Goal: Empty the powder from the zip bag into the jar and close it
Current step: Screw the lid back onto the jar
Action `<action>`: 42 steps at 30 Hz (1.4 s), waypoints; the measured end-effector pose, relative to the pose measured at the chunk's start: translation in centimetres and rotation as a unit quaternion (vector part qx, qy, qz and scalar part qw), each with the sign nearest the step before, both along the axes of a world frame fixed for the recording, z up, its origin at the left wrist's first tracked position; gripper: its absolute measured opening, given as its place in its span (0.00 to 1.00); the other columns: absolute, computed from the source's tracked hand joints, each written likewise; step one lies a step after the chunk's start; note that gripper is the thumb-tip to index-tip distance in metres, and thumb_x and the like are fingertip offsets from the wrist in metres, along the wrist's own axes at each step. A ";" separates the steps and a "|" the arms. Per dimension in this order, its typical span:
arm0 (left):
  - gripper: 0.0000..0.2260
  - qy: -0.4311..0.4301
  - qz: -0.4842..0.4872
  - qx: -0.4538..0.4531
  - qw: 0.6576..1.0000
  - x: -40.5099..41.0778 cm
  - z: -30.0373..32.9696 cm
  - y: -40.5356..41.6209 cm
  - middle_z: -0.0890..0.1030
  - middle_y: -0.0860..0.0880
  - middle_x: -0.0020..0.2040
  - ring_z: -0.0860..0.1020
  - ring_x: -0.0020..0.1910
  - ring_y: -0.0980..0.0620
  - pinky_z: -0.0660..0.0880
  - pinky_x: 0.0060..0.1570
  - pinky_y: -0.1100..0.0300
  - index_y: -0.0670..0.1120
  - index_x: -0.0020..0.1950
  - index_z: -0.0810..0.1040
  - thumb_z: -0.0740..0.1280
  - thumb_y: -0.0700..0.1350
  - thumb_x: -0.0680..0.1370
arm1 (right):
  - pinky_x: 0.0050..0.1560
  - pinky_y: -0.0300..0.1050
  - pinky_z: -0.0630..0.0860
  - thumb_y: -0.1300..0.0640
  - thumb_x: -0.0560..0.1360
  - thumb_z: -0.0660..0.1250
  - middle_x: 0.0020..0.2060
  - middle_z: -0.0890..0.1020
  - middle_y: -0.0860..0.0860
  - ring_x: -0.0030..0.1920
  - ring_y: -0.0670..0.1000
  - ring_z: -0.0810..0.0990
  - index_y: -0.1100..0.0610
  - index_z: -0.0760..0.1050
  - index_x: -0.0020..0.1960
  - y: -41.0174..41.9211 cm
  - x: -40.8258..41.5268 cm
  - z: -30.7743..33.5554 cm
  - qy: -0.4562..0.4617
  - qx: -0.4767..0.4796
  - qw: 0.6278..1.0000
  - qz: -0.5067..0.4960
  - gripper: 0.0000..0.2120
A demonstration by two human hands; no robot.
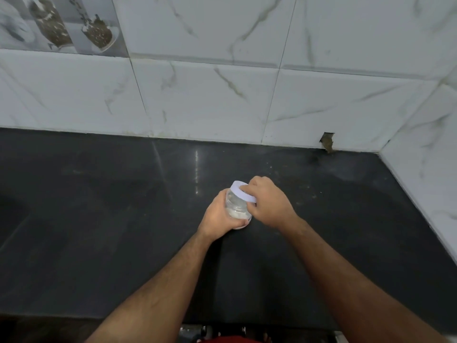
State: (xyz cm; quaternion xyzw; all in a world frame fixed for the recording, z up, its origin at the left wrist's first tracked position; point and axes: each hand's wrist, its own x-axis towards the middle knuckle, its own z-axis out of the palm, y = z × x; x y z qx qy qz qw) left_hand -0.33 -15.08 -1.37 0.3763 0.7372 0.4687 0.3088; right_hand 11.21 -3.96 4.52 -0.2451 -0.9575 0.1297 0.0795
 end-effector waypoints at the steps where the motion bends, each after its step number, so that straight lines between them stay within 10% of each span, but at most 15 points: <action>1: 0.34 -0.003 -0.001 -0.002 1.000 0.2 -0.1 0.1 0.81 0.61 0.55 0.80 0.53 0.64 0.78 0.52 0.61 0.62 0.62 0.71 0.81 0.50 0.61 | 0.47 0.50 0.75 0.62 0.72 0.63 0.54 0.76 0.53 0.55 0.55 0.72 0.56 0.79 0.61 -0.1 0.2 -0.2 -0.008 0.003 1.000 0.005 0.18; 8: 0.34 -0.011 -0.001 0.006 1.000 0.7 -1.1 0.1 0.80 0.61 0.56 0.79 0.55 0.63 0.80 0.53 0.59 0.68 0.59 0.70 0.81 0.46 0.61 | 0.69 0.52 0.67 0.58 0.72 0.70 0.73 0.68 0.54 0.74 0.55 0.62 0.55 0.80 0.58 0.4 1.2 -0.5 -0.059 -0.056 0.995 0.057 0.14; 19: 0.39 -0.010 0.001 -0.013 1.000 0.5 -1.6 -0.3 0.76 0.64 0.57 0.74 0.57 0.65 0.70 0.49 0.70 0.63 0.64 0.65 0.83 0.46 0.61 | 0.52 0.49 0.73 0.39 0.67 0.72 0.61 0.76 0.51 0.60 0.54 0.74 0.52 0.69 0.70 -0.1 -2.9 2.1 -0.187 0.079 0.977 0.061 0.36; 42: 0.38 -0.018 0.010 0.004 1.000 0.3 -2.6 -0.1 0.79 0.60 0.61 0.77 0.60 0.59 0.77 0.60 0.56 0.59 0.66 0.71 0.83 0.48 0.60 | 0.55 0.43 0.72 0.61 0.69 0.73 0.66 0.68 0.52 0.64 0.54 0.70 0.52 0.67 0.73 1.6 -3.8 1.9 -0.220 -0.073 0.965 0.122 0.35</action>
